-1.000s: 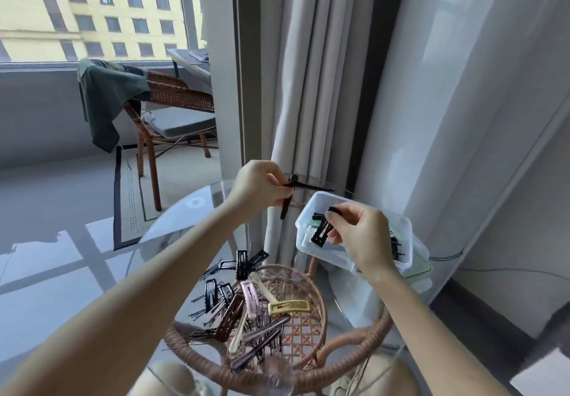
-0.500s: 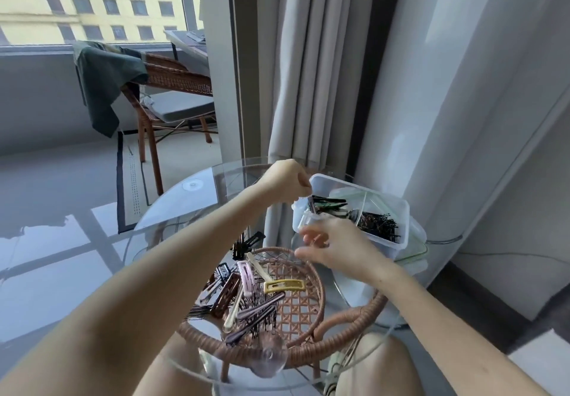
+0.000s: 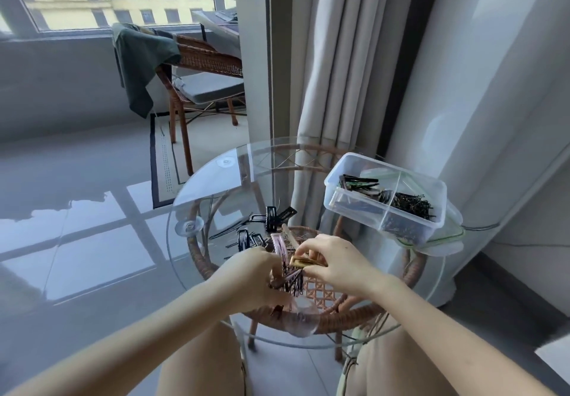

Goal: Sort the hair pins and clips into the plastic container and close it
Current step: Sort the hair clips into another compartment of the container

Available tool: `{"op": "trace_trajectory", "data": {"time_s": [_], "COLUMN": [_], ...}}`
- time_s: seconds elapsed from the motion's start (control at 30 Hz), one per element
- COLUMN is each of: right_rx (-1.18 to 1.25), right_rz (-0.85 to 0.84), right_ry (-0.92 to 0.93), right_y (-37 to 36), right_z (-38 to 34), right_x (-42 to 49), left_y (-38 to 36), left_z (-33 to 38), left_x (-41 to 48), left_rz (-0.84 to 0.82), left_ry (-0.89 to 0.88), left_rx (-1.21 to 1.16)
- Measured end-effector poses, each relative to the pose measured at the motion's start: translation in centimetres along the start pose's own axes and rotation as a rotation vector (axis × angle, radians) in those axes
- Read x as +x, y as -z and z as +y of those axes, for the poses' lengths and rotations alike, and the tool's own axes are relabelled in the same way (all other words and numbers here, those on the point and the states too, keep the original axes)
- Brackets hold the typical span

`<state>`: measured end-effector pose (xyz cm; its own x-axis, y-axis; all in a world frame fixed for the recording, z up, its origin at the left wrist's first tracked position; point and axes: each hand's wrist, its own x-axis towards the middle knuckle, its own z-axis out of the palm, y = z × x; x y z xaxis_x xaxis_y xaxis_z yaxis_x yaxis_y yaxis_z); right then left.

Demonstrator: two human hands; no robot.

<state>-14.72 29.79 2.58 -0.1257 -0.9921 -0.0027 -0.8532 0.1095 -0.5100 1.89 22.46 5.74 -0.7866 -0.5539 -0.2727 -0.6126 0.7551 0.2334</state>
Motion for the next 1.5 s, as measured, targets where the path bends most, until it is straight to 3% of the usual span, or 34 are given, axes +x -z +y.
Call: {"op": "trace_trajectory", "data": {"time_s": [0.27,0.47,0.67,0.77,0.87,0.93,1.0,1.13,1.23,1.37,1.43,1.5], "right_rx": [-0.013,0.046,0.308,0.467,0.536,0.571,0.6,0.397,0.403,-0.121,-0.113,0.01], "right_rz": [0.032,0.192,0.251,0.116,0.033,0.036,0.145,0.628,0.596,0.602,0.668,0.545], "right_ry": [-0.041,-0.123,-0.236,-0.26,-0.279,-0.266,-0.277,-0.379,-0.467,-0.462,-0.33,-0.224], "right_y": [-0.1,-0.1,0.6,1.2,2.1,3.0,4.4,8.0,10.6,11.5,10.6,8.8], "right_z": [0.3,0.4,-0.5,-1.0,-1.2,-1.1,-0.8,1.4,2.9,2.7,1.2,-0.4], "right_x": [-0.7,-0.8,0.0,0.5,0.8,0.8,0.7,1.9,3.6,3.9,3.3,3.3], "left_y": [-1.1,-0.4,2.4,4.0,5.3,6.1,7.0,9.4,10.6,11.6,11.8,11.1], "left_z": [1.7,1.5,-0.5,-1.4,-2.0,-1.8,-1.0,3.0,6.0,6.7,4.7,1.7], "left_x": [0.6,1.0,1.3,1.5,1.7,2.0,2.9,6.7,10.2,12.3,11.7,10.6], "left_rz": [0.102,0.125,0.068,0.046,0.036,0.056,0.078,0.162,0.216,0.204,0.217,0.198], "left_ry": [0.041,0.082,0.164,0.276,0.303,0.278,0.231,0.133,0.07,0.104,0.169,0.249], "left_rx": [0.078,0.014,-0.402,-0.776,-0.897,-0.893,-0.907,-0.889,-0.809,-0.709,-0.565,-0.44]}}
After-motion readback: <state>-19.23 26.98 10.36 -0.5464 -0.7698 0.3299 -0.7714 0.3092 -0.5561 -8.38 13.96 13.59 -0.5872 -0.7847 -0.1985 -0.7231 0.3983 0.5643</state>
